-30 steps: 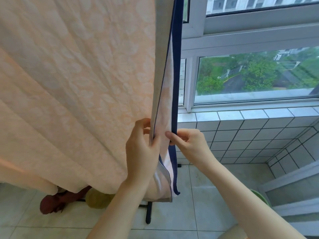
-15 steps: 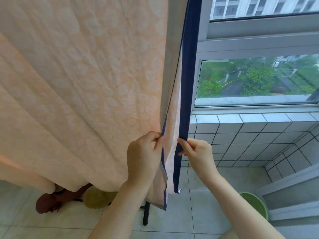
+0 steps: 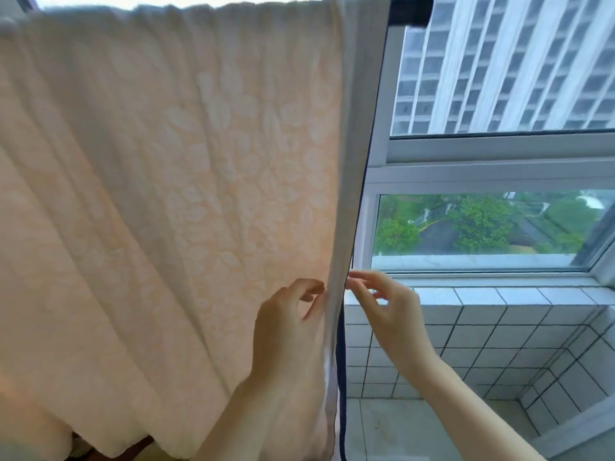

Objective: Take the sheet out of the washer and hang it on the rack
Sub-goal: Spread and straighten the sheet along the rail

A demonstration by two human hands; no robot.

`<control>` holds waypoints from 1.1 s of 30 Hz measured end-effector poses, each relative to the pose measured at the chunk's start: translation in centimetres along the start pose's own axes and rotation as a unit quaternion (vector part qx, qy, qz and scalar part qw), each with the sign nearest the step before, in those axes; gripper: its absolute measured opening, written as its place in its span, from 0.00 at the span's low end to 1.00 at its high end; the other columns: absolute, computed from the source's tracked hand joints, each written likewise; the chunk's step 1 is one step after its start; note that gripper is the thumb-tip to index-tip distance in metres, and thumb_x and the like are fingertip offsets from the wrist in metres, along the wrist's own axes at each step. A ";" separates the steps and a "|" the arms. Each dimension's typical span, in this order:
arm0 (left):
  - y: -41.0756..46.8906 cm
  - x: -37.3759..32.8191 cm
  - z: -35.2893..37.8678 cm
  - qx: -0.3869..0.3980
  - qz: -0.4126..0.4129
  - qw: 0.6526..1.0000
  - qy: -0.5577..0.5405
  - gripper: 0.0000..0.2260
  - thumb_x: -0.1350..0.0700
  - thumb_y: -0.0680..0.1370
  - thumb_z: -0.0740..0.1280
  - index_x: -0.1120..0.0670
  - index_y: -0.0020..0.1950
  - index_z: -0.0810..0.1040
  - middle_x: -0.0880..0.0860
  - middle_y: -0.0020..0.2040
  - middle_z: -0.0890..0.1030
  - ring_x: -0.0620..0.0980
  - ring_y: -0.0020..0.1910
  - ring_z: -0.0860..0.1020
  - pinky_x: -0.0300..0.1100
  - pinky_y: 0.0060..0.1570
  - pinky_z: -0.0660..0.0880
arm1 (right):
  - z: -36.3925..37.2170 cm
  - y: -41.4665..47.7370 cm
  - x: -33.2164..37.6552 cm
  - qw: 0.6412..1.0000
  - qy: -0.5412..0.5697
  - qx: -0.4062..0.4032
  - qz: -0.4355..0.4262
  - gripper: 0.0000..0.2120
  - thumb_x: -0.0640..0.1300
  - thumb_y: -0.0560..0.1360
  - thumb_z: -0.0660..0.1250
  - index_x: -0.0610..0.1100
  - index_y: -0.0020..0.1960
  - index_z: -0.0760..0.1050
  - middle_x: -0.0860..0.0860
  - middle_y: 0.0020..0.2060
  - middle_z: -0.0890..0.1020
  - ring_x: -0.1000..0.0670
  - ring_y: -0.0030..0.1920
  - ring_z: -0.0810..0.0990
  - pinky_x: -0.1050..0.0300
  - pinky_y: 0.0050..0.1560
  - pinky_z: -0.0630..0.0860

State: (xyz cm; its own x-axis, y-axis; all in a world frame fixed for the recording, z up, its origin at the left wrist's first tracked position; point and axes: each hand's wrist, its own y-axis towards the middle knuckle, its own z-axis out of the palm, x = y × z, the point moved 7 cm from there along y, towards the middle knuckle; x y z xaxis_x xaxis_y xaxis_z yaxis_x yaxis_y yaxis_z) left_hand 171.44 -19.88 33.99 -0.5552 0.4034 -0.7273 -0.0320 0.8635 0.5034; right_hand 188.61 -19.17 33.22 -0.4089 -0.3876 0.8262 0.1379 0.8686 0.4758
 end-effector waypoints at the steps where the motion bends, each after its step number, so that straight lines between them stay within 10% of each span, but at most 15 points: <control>1: 1.2 -1.0 -0.6 -0.010 0.024 1.000 0.002 0.04 0.52 0.76 0.70 0.45 0.50 0.82 0.39 0.44 0.83 0.37 0.45 0.80 0.30 0.48 0.74 | -0.4 1.0 1.5 1.000 0.003 -0.009 -0.022 0.05 0.51 0.75 0.68 0.54 0.49 0.81 0.65 0.43 0.83 0.61 0.47 0.81 0.70 0.46 0.73; 5: 6.4 -5.4 -3.8 -0.048 0.115 0.992 0.030 0.07 0.55 0.76 0.70 0.50 0.54 0.83 0.44 0.47 0.83 0.42 0.47 0.80 0.43 0.50 0.78 | -2.1 5.4 6.7 0.997 -0.005 -0.028 -0.077 0.04 0.48 0.75 0.69 0.57 0.47 0.79 0.63 0.42 0.83 0.61 0.45 0.79 0.68 0.45 0.74; 15: 13.0 -17.9 -11.4 -0.189 0.377 0.896 0.139 0.10 0.55 0.78 0.65 0.59 0.52 0.83 0.53 0.49 0.83 0.50 0.51 0.78 0.36 0.55 0.72 | -7.1 12.2 16.2 0.974 0.027 -0.148 -0.170 0.07 0.48 0.75 0.70 0.60 0.42 0.79 0.66 0.36 0.82 0.62 0.39 0.82 0.68 0.41 0.77; 26: 17.5 -18.5 -13.5 -0.160 0.364 0.911 0.112 0.07 0.59 0.78 0.68 0.56 0.55 0.81 0.48 0.54 0.81 0.46 0.54 0.79 0.45 0.57 0.76 | -11.3 13.4 23.0 0.915 -0.055 -0.239 -0.320 0.08 0.48 0.75 0.68 0.47 0.40 0.82 0.62 0.33 0.81 0.57 0.36 0.77 0.65 0.37 0.74; 33: 18.1 -18.2 -14.5 -0.149 0.365 0.915 0.088 0.03 0.55 0.77 0.68 0.52 0.45 0.80 0.41 0.43 0.80 0.41 0.45 0.79 0.39 0.44 0.75 | -7.7 17.0 25.1 0.902 -0.270 -0.007 -0.336 0.13 0.56 0.76 0.65 0.51 0.53 0.82 0.59 0.46 0.83 0.56 0.51 0.73 0.58 0.51 0.72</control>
State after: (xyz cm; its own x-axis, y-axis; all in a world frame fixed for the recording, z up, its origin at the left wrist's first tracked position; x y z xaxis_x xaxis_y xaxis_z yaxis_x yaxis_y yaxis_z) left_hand 168.89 -15.98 63.14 -0.6433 0.7619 -0.0746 0.1892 0.2526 0.9489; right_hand 187.66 -16.55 64.36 -0.7844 -0.6146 0.0831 -0.2950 0.4876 0.8217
